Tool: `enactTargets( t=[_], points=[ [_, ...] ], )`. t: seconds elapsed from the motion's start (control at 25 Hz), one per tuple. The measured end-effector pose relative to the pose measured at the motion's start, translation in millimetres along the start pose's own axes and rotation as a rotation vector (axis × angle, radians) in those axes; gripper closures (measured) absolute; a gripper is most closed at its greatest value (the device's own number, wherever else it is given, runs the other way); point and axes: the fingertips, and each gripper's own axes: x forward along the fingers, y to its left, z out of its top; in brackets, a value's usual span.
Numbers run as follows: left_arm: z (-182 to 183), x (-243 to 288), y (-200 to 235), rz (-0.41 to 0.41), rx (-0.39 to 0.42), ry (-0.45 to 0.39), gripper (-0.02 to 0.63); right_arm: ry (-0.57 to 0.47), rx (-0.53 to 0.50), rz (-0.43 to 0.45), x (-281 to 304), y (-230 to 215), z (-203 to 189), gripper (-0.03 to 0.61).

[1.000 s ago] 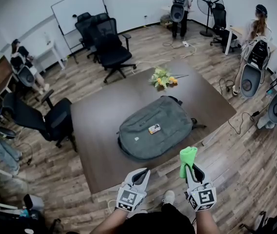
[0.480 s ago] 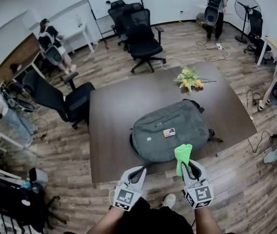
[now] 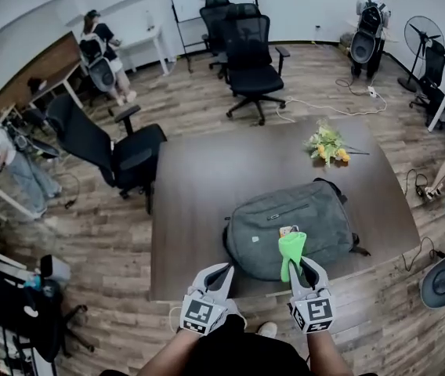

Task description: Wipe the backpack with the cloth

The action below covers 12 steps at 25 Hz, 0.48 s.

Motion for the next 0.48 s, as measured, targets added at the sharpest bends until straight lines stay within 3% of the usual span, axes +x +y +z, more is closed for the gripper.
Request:
enactTargets(
  t=[0.24, 0.48],
  points=[
    [0, 18, 58, 0.034, -0.047, -0.024, 0.595, 0.036, -0.058, 0.024, 64, 15, 8, 0.506],
    [-26, 23, 94, 0.044, -0.095, -0.005, 0.595, 0.112, -0.081, 0.071, 118, 42, -4, 0.506]
  ],
)
